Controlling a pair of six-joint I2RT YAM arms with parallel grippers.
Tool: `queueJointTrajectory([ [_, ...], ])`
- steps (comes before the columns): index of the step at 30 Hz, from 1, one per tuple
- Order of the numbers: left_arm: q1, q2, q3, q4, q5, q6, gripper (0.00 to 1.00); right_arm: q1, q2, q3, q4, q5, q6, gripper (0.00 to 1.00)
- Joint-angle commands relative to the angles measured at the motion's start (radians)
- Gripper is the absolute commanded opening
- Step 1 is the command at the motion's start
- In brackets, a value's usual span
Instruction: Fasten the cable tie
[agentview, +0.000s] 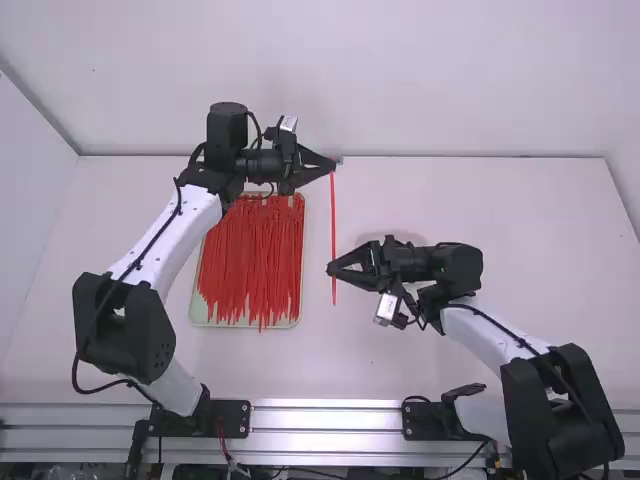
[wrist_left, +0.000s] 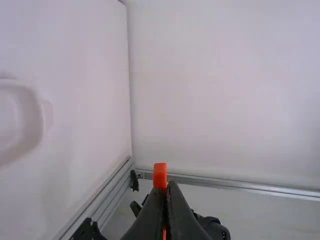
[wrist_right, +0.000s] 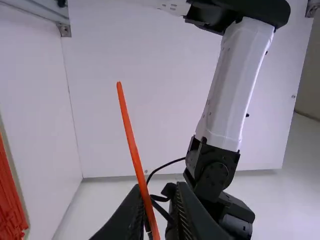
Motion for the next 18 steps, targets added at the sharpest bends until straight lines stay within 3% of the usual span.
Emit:
queueJointTrajectory([
  [1, -0.007, 0.009, 0.011, 0.002, 0.013, 0.023, 0.02, 0.000, 0.000, -0.005, 0.005, 0.008, 0.006, 0.15],
  [6, -0.008, 0.009, 0.011, 0.002, 0.015, 0.028, 0.02, 0.000, 0.000, -0.005, 0.002, 0.008, 0.007, 0.00],
  [18, -0.031, 0.009, 0.011, 0.003, 0.014, 0.069, 0.02, 0.009, 0.000, -0.005, -0.050, 0.029, 0.034, 0.00],
])
